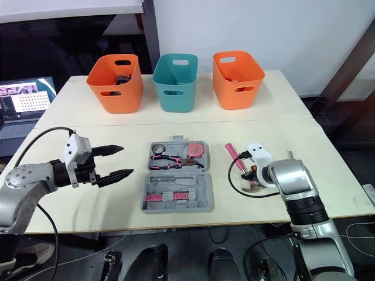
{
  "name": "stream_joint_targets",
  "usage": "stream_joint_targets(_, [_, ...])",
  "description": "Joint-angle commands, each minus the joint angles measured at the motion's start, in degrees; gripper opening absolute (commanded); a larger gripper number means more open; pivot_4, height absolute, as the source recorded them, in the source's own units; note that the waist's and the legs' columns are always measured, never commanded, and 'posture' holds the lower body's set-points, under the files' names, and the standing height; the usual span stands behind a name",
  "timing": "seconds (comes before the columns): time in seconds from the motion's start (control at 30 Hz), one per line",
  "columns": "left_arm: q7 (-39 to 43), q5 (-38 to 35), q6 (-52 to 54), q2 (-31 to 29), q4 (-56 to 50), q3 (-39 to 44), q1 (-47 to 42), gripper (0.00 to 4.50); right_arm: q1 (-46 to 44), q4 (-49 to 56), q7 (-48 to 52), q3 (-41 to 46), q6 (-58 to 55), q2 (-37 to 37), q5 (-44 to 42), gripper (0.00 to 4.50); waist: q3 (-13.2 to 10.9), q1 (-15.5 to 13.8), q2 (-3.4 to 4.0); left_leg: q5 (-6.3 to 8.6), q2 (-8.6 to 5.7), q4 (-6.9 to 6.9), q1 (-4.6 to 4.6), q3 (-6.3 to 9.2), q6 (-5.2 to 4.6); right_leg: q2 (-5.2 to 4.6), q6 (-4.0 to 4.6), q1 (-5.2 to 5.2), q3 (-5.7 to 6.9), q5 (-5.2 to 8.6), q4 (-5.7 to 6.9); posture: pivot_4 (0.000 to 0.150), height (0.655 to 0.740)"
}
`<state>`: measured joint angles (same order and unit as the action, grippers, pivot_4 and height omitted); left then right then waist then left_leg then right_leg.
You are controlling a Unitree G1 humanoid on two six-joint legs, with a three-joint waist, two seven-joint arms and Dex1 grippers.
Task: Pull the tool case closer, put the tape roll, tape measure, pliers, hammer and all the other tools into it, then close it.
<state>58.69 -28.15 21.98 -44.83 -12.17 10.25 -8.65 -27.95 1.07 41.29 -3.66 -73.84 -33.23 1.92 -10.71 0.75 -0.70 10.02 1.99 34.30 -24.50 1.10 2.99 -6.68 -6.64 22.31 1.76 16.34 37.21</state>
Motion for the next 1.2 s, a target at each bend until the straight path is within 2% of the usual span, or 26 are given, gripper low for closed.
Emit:
stream_joint_targets(0.03, [0.51, -0.77, -0.24, -0.75, -1.53, 0.89, -0.34, 4.5, 0.7, 5.08, -1.61, 1.87, 1.48, -0.25, -2.6, 2.26, -0.01, -0.04, 0.01, 0.0, 0.0, 0.0, -0.01, 0.0, 0.0, 0.0, 0.0, 0.01, 0.0, 0.0, 0.0, 0.15, 0.74])
stream_joint_targets(0.17, [0.6, -1.03, -0.09, 0.13, -0.5, 0.26, -1.64, 4.5, 2.44, 12.26, -1.97, 4.45, 2.36, -2.58, -5.04, 4.27, -0.01, -0.04, 0.01, 0.0, 0.0, 0.0, -0.01, 0.01, 0.0, 0.0, 0.01, 0.02, 0.0, 0.0, 0.0, 0.15, 0.74])
stream_joint_targets(0.2, [0.73, -0.86, -0.27, 0.19, -0.34, 0.13, -1.73, 4.5, 3.0, 13.71, -2.12, 5.0, 2.81, -2.9, -5.6, 4.4, -0.01, -0.09, 0.01, 0.0, 0.0, 0.0, -0.01, 0.01, 0.0, 0.0, 0.0, 0.02, 0.0, 0.01, 0.0, 0.15, 0.74])
stream_joint_targets(0.3, [1.21, -0.46, -0.78, 0.43, 0.25, -0.42, -1.85, 4.5, 6.12, 18.29, -4.48, 8.13, 6.46, -2.71, -6.15, 4.4, 0.0, -0.11, 0.0, 0.0, 0.0, -0.02, -0.01, 0.01, 0.0, 0.0, -0.01, 0.01, 0.0, 0.01, -0.02, 0.15, 0.74])
stream_joint_targets(0.4, [1.67, 0.36, -1.14, 0.72, 1.5, -1.63, -3.1, 4.5, 13.0, 19.55, -4.39, 10.46, 17.88, -2.12, -7.22, 4.4, 0.01, -0.33, -0.02, 0.0, 0.0, -0.02, -0.01, 0.02, 0.0, 0.0, -0.01, 0.0, 0.01, 0.02, -0.02, 0.15, 0.74])
stream_joint_targets(0.6, [2.21, 1.46, -2.05, 0.63, 3.42, -3.24, -4.85, 4.5, 15.82, 9.18, -6.45, 12.32, 27.74, 0.74, -9.1, 4.4, 0.0, 0.22, -0.04, 0.0, 0.0, 0.02, 0.02, -0.01, 0.0, 0.0, 0.03, -0.03, -0.05, 0.03, -0.04, 0.15, 0.74])
stream_joint_targets(0.8, [2.49, 2.24, -3.18, 0.37, 4.13, -3.19, -4.69, 4.5, 15.63, 2.87, -6.33, 8.24, 32.2, 1.2, -8.84, 4.4, 0.0, 0.07, -0.04, 0.0, 0.03, -0.06, 0.04, 0.0, -0.01, 0.07, -0.01, 0.01, -0.04, 0.02, -0.01, 0.15, 0.74])
stream_joint_targets(0.9, [2.48, 2.28, -3.41, 0.06, 3.63, -2.6, -3.62, 4.5, 15.24, 0.82, -6.89, 7.17, 33.06, 1.92, -9.11, 3.65, 0.0, 0.02, -0.04, 0.0, 0.03, -0.05, 0.04, 0.0, -0.01, 0.07, -0.01, -0.02, -0.05, 0.02, -0.03, 0.15, 0.74])
stream_joint_targets(1.13, [2.46, 2.32, -3.91, -0.42, 3.79, -2.05, -2.82, 4.5, 13.56, -2.06, -8.23, 7.26, 32.57, 3.4, -10.43, 0.21, 0.01, 0.04, -0.05, 0.0, 0.03, -0.05, 0.04, 0.01, -0.01, 0.07, 0.02, -0.02, -0.05, 0.03, -0.04, 0.15, 0.74])
stream_joint_targets(1.2, [2.46, 2.37, -4.04, -0.44, 3.91, -2.03, -2.78, 4.5, 13.26, -1.83, -8.6, 7.91, 31.72, 3.78, -11.27, 0.1, 0.01, 0.03, -0.05, 0.0, 0.03, -0.05, 0.04, 0.01, -0.01, 0.07, 0.01, -0.02, -0.05, 0.02, -0.03, 0.15, 0.74])
